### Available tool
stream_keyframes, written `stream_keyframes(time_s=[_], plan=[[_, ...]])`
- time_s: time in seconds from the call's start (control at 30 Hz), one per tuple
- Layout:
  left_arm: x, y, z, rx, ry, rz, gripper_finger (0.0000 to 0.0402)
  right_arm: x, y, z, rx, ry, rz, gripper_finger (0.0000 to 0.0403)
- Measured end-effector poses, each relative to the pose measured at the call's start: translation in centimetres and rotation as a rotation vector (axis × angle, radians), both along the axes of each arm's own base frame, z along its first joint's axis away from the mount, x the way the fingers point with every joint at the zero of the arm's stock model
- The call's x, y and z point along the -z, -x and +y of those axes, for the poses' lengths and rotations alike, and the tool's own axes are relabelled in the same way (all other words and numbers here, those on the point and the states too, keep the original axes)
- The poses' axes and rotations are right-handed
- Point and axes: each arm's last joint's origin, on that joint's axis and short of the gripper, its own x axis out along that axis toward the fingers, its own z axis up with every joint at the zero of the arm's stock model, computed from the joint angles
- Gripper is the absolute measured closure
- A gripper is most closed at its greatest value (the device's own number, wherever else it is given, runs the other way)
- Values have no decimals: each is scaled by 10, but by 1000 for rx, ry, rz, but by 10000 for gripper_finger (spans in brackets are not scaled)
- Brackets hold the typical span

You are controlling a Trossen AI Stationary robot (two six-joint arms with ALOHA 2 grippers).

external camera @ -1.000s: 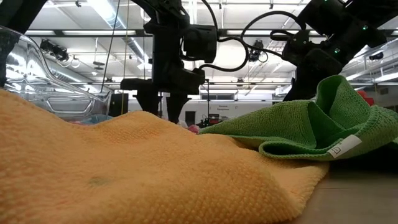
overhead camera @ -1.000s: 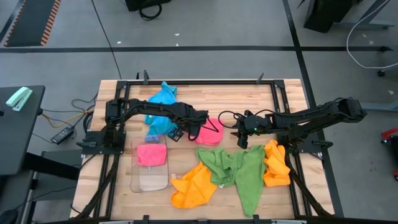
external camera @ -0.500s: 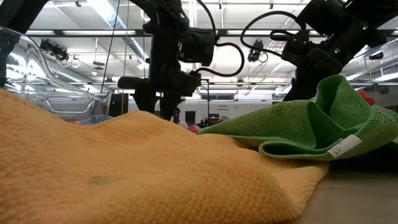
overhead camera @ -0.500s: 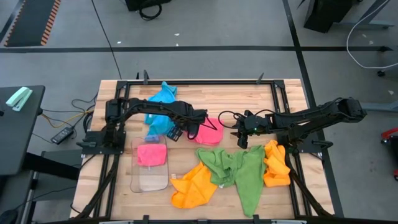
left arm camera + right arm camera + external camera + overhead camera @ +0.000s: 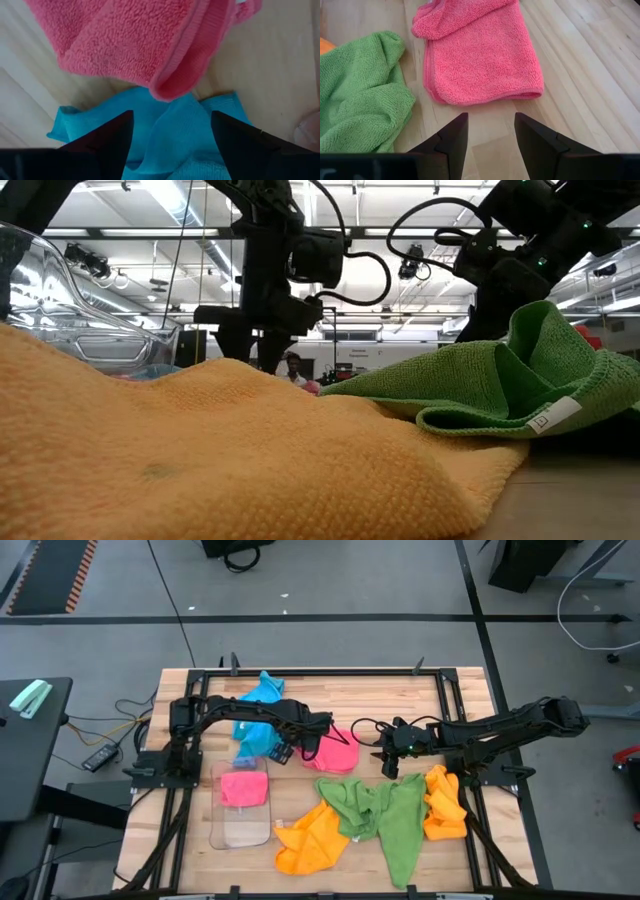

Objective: Fold microfiber towels
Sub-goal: Fold the pink microfiber cloth

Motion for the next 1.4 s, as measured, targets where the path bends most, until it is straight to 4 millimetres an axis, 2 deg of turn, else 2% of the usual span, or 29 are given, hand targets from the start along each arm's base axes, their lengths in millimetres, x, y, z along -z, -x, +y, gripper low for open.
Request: stream_keyframes(time_s=[0.13,0.23,0.53,1.0,1.4], plan=[[16,10,1,-7,8,44,140,0,0,0,-1,1,1,233],[21,13,2,-12,2,61,146,0,0,0,-10,9,2,233],[22,9,2,-8,-7,21,150,-1,-1,0,-13,24,-3,233],[22,-2,-14,89,-22,-59,169,-1,-1,0,-11,27,-3,233],[21,-4,-16,97,-58,-77,225,-1,-1,0,-11,26,-3,233]])
